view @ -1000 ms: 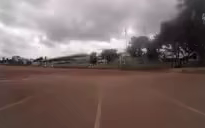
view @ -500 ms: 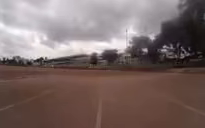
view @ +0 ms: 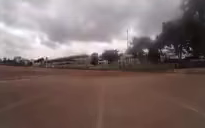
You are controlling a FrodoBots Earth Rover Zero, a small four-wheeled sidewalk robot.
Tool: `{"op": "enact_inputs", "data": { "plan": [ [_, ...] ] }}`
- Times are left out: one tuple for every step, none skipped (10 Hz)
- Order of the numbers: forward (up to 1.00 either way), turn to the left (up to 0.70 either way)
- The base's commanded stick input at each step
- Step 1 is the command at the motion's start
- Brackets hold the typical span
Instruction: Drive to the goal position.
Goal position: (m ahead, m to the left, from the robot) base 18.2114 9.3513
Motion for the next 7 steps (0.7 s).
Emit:
{"op": "enact_inputs", "data": {
  "plan": [
    [0.70, 0.00],
    [0.70, 0.00],
    [0.70, 0.00],
    [0.70, 0.00],
    [0.70, 0.00],
    [0.70, 0.00],
    [0.70, 0.00]
  ]
}}
